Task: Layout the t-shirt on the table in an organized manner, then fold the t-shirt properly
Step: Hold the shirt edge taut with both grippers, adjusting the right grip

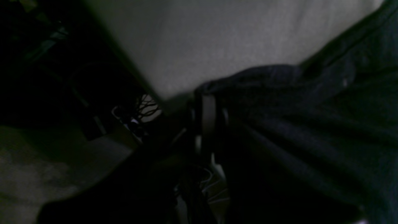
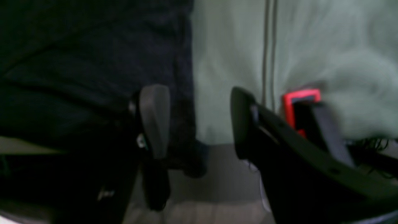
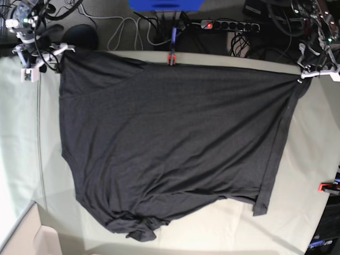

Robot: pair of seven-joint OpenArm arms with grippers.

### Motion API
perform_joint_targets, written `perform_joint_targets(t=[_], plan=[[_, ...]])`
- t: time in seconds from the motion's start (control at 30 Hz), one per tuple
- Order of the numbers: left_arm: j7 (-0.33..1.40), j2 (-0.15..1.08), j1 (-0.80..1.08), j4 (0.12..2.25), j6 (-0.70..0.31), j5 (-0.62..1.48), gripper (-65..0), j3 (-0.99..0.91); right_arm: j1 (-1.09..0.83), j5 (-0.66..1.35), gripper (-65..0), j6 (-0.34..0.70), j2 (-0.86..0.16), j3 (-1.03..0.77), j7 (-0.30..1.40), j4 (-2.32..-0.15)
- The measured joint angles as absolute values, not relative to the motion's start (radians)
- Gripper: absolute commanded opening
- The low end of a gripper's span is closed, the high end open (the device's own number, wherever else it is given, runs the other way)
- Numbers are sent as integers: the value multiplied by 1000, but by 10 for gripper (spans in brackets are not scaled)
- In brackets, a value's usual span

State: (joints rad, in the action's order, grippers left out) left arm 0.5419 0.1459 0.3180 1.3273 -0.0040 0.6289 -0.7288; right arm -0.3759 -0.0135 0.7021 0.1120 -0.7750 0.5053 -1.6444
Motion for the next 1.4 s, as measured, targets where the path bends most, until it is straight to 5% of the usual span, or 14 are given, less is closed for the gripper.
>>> perform_joint_targets(t=[0.47,0.57,0.67,0.7,1.27,1.4], plan=[[542,146,318,1327,-4,630,-650,-729,-340,29,-340,694,72,-776,450,-1446],[542,147,318,1327,-4,630,-650,-729,-335,38,-444,692,66,-776,444,-1430],[542,147,318,1331,-4,630,-650,-729,-333,28,-643,680,61,-777,447,-1428],[542,147,317,1331,-4,631,-650,-729,-333,27,-650,680,61,-777,448,-1428],[541,147,300,1334,-4,633,-650,-729,-385,-6,-650,691,97,-752,535,-1668],[542,146,304,1335,-4,634,-650,-729,-384,-14,-534,691,99,-751,538,-1658]])
